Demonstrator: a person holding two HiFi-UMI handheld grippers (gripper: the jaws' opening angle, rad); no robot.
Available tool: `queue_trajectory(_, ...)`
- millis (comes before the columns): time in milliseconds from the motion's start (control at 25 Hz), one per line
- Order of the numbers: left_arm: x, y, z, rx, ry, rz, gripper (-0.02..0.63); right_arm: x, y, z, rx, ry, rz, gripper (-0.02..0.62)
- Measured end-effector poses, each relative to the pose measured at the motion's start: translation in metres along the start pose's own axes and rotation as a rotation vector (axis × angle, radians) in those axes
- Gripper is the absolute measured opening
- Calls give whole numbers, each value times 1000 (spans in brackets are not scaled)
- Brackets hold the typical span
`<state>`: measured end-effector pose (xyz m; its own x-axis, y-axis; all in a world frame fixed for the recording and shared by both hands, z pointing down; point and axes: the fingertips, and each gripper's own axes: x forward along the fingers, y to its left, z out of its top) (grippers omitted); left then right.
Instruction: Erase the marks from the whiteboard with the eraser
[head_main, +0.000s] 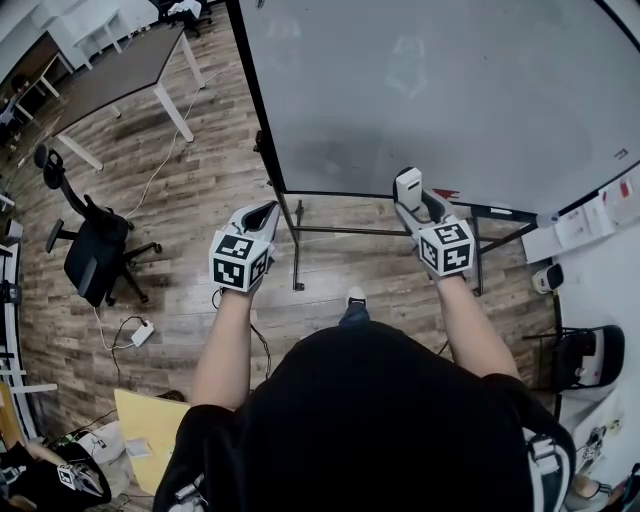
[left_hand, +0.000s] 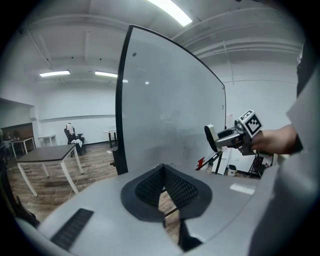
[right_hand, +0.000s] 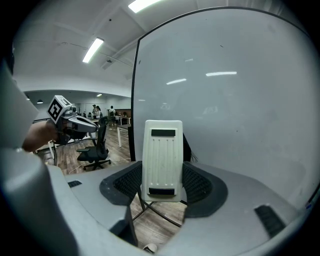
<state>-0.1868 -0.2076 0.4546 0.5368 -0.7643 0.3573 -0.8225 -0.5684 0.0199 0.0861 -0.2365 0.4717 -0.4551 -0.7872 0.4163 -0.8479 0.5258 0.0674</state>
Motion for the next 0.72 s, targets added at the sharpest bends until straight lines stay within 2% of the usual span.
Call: queue_trajectory(720, 41, 2, -14, -30, 52, 7, 11, 35, -22, -19, 4, 39, 36, 245)
